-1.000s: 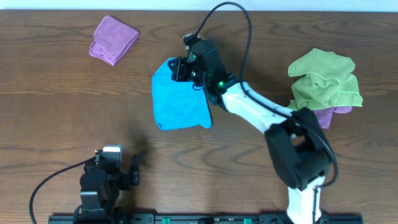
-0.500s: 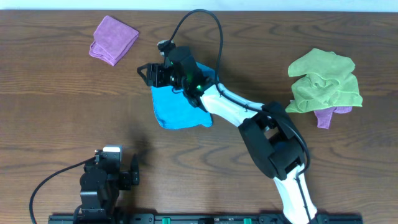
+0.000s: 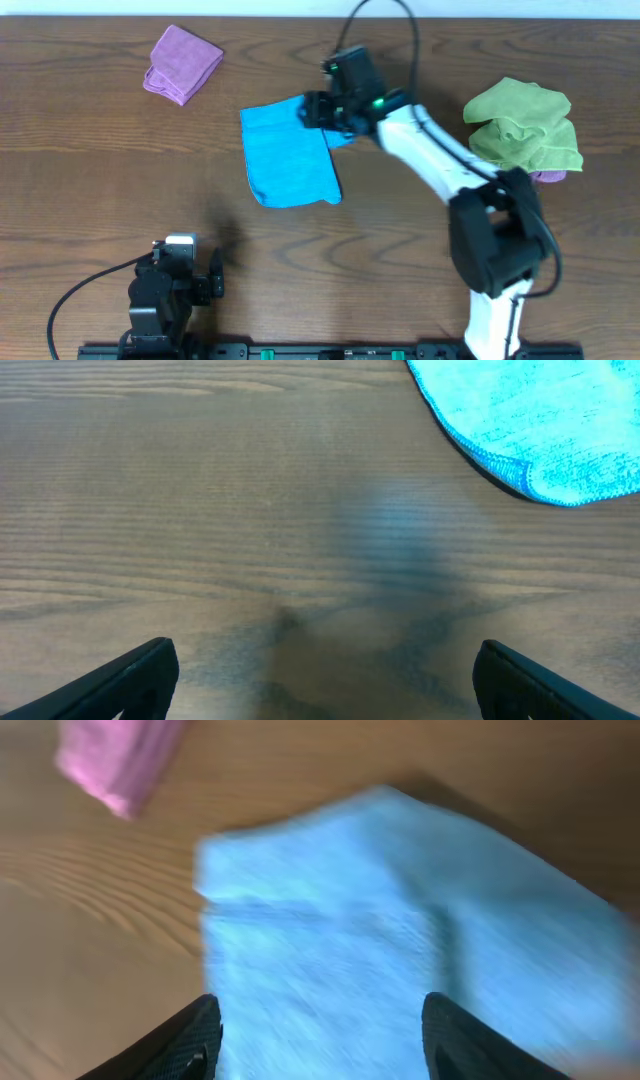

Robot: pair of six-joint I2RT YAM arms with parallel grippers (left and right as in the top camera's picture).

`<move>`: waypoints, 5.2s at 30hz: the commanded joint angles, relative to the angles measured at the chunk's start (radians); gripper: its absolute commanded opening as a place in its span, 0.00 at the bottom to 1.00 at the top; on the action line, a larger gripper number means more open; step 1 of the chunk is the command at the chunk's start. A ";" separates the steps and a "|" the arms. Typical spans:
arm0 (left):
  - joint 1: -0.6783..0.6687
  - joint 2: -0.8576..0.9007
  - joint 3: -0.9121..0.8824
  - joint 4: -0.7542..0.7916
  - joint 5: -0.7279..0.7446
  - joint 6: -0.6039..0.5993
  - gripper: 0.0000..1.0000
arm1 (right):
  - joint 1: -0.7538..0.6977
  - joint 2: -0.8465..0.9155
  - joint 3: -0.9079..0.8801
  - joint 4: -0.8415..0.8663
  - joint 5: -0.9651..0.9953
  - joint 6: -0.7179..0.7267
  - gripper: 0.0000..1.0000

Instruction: Fold the cloth

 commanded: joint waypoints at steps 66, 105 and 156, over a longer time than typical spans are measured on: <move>-0.004 -0.006 -0.011 -0.005 -0.011 0.011 0.95 | 0.203 -0.042 -0.182 -0.318 0.296 -0.596 0.01; -0.004 -0.006 -0.011 -0.005 -0.011 0.011 0.95 | 0.193 -0.296 -0.086 -0.556 0.081 -0.040 0.69; -0.004 -0.006 -0.011 0.272 0.307 -1.025 0.95 | 0.068 -0.561 -1.017 0.449 -0.225 0.774 0.61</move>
